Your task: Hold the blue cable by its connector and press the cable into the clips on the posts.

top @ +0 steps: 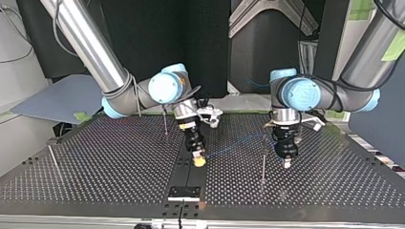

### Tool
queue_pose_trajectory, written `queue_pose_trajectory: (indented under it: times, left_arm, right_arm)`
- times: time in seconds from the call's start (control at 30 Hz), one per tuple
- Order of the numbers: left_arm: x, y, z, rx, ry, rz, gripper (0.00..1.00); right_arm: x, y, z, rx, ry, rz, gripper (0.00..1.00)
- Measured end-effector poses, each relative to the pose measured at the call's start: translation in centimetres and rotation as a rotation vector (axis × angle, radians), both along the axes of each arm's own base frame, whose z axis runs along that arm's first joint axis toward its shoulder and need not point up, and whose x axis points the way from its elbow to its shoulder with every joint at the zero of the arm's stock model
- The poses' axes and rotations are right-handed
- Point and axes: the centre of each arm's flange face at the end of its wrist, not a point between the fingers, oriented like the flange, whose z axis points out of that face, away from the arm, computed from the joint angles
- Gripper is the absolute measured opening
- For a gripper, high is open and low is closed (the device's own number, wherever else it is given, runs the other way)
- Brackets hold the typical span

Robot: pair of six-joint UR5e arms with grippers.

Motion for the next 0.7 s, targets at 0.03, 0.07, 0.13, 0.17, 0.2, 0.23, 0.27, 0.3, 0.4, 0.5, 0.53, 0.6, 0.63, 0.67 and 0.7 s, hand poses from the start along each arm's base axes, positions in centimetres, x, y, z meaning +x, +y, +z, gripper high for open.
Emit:
queue_pose_trajectory:
  times: [0.03,0.07,0.13,0.17,0.2,0.23,0.27,0.3,0.4,0.5,0.53,0.6,0.63,0.67,0.7]
  left_arm:
    - [0.1,0.0,-0.2,0.004,0.008,0.004,0.00]
    - [0.1,0.1,-0.3,0.008,0.016,0.008,0.00]
    - [0.1,0.2,-0.5,0.013,0.028,0.015,0.00]
    - [0.2,0.3,-0.6,0.014,0.030,0.017,0.00]
    - [0.2,0.3,-0.6,0.015,0.033,0.018,0.00]
    - [0.2,0.4,-0.6,0.015,0.034,0.019,0.00]
    - [0.2,0.4,-0.6,0.015,0.035,0.020,0.00]
    - [0.2,0.5,-0.7,0.016,0.035,0.020,0.00]
    - [0.2,0.6,-0.6,0.015,0.036,0.021,0.00]
    - [0.3,0.6,-0.7,0.015,0.036,0.022,0.00]
    - [0.3,0.6,-0.7,0.015,0.036,0.022,0.00]
    - [0.3,0.7,-0.7,0.015,0.035,0.024,0.00]
    - [0.3,0.7,-0.6,0.015,0.034,0.025,0.00]
    - [0.3,0.7,-0.6,0.015,0.032,0.026,0.00]
    - [0.3,0.7,-0.6,0.014,0.029,0.027,0.00]
  right_arm:
    - [-0.1,-0.1,0.1,-0.002,-0.001,-0.007,0.00]
    - [-0.2,-0.3,0.2,-0.004,-0.003,-0.017,0.00]
    - [-0.4,-0.7,0.4,-0.006,-0.006,-0.033,0.00]
    - [-0.5,-0.9,0.5,-0.007,-0.009,-0.045,0.00]
    - [-0.7,-1.1,0.6,-0.007,-0.011,-0.055,0.00]
    - [-0.8,-1.2,0.7,-0.008,-0.012,-0.064,0.00]
    - [-1.0,-1.4,0.8,-0.008,-0.015,-0.077,0.00]
    - [-1.1,-1.6,0.8,-0.008,-0.016,-0.087,0.00]
    - [-1.6,-2.1,1.0,-0.007,-0.020,-0.116,0.00]
    - [-1.9,-2.4,1.0,-0.004,-0.021,-0.141,0.00]
    - [-2.0,-2.4,0.9,-0.003,-0.021,-0.148,0.00]
    - [-2.1,-2.5,0.9,-0.002,-0.021,-0.160,0.00]
    - [-2.1,-2.5,0.9,-0.002,-0.021,-0.162,0.00]
    - [-2.1,-2.5,0.9,-0.001,-0.020,-0.163,0.00]
    - [-2.1,-2.5,0.9,-0.001,-0.020,-0.162,0.00]
